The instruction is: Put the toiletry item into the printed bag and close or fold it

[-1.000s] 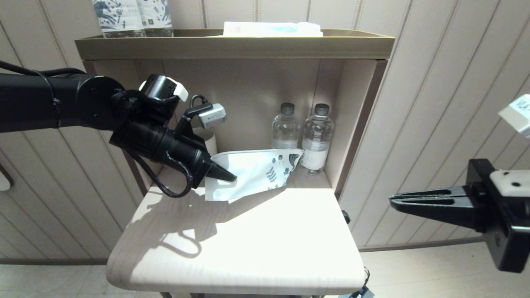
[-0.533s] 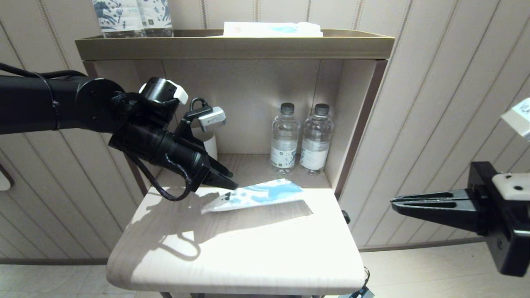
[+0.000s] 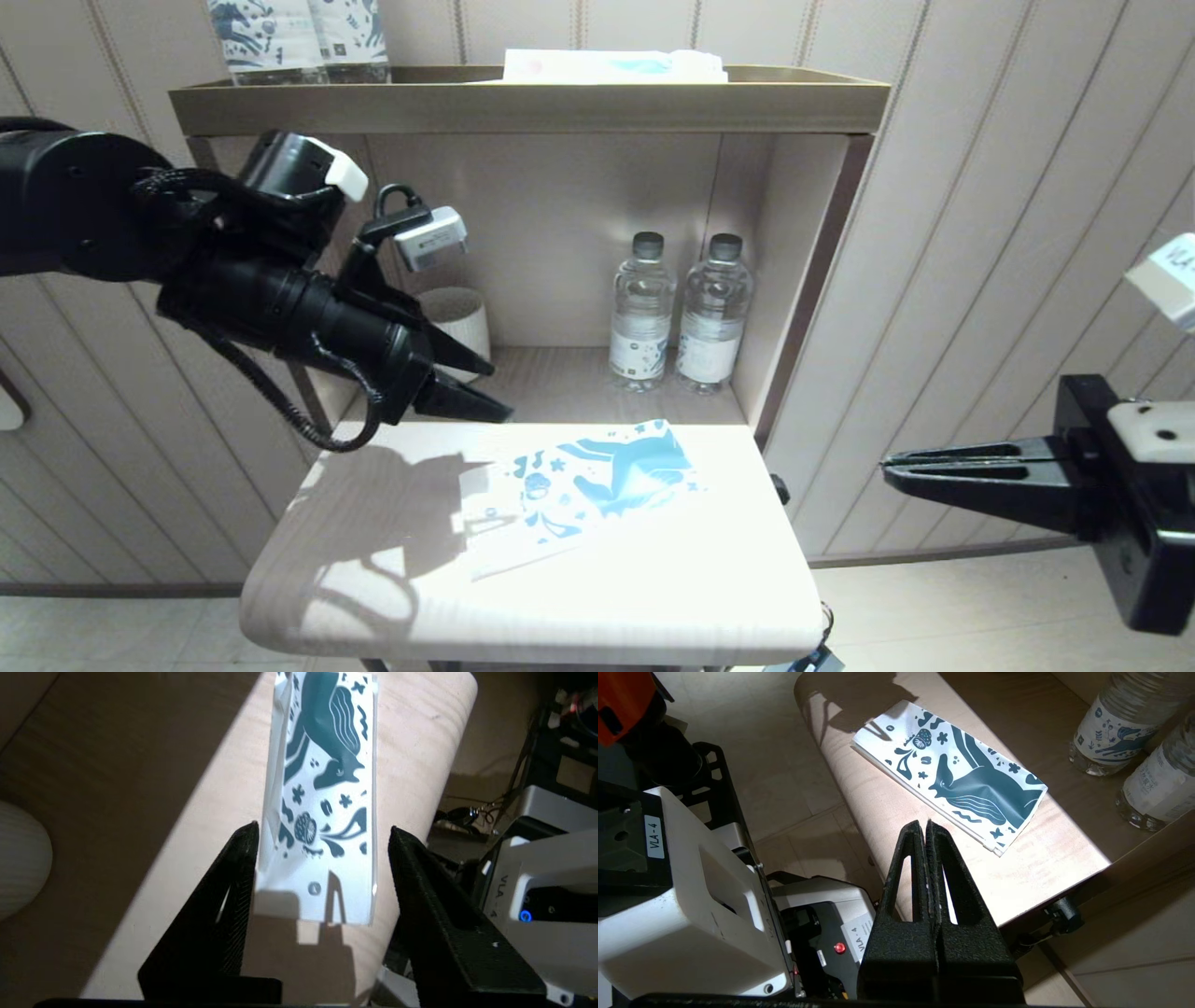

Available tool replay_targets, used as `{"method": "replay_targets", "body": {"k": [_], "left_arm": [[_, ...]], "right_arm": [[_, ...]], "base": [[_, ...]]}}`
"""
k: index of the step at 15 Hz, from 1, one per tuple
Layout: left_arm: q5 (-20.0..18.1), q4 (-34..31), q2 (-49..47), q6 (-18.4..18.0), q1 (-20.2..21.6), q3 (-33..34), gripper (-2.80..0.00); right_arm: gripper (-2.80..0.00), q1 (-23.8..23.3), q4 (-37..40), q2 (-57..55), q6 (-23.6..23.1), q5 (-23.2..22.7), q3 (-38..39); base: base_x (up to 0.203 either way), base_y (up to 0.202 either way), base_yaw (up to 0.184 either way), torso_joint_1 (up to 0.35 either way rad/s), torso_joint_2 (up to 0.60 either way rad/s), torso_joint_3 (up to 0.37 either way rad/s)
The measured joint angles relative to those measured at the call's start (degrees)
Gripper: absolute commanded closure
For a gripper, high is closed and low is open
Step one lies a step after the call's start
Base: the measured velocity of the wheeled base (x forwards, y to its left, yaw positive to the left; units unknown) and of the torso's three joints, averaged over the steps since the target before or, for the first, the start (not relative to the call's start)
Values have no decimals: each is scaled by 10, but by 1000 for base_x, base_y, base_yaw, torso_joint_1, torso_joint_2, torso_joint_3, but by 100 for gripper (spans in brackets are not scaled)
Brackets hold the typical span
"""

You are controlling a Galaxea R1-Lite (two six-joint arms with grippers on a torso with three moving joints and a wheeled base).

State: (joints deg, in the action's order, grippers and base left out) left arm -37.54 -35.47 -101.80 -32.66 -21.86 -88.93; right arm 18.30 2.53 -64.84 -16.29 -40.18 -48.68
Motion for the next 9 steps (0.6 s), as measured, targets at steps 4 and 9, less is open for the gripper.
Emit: {"method": "replay_targets", "body": {"k": [4, 9], "left_arm": [[45, 20, 131, 2, 1, 171, 0], [184, 56, 377, 135, 12, 342, 0]], "right_arm": [[0, -2, 8, 40, 2, 7, 40], [0, -47, 82, 158, 29, 69, 105]], "base": [[0, 0, 0, 0, 0, 0], [0, 0, 0, 0, 0, 0]]}}
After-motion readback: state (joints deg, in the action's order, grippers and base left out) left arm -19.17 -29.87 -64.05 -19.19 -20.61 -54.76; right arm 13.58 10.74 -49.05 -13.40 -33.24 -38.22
